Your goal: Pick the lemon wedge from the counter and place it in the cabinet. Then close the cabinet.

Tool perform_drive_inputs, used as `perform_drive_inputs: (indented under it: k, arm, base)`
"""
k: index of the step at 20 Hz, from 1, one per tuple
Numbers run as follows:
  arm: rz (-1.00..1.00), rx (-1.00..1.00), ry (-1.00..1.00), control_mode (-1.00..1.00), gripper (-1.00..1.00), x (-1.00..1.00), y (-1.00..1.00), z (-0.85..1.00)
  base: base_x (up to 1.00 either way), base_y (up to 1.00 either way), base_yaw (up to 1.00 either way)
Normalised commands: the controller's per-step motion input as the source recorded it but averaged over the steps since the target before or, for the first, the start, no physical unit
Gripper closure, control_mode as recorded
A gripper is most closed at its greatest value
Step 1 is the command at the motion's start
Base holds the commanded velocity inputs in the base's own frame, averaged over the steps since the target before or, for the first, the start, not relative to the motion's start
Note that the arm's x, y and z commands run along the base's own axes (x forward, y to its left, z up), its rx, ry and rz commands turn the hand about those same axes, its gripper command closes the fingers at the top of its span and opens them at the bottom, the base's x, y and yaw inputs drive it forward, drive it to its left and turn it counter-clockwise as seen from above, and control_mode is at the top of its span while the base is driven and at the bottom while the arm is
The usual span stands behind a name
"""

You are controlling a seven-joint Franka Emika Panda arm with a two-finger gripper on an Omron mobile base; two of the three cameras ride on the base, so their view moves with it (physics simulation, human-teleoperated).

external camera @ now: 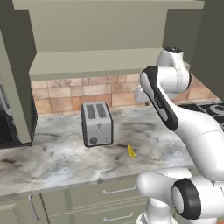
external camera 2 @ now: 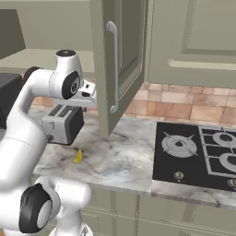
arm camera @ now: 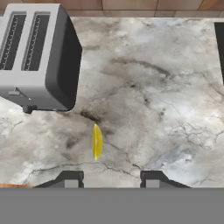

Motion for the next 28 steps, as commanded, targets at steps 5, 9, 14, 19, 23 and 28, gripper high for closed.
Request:
perform_drive_inputs:
  k: [5,9,14,19,23,28]
  arm:
    - [0.00,-0.01,0.00,-1.00,-1.00,0.00,0.03,-0.30]
    - [0.00,-0.02,0.00,-1.00,-1.00,-0.12,0.37,-0.70]
    - [0.00,-0.01,0.02,-1.00,-1.00,-0.21,0.50,-0.84]
    - [0.00,0.00,0.07,-1.00,-1.00,-0.01,0.31,-0.69]
    - [0.00,0.00,0.06,-1.00,-1.00,0.12,0.12,-0.63]
    - [0.00,0.00,0.07,-1.00,-1.00,0.25,0.01,-0.50]
  base:
    - [0.00,0.00,0.00]
    - [0.00,0.00,0.00]
    - [0.00,0.00,0.00]
    - [0.00,0.00,0.00]
    - [0.00,0.00,0.00]
    - [0.00,0.00,0.00]
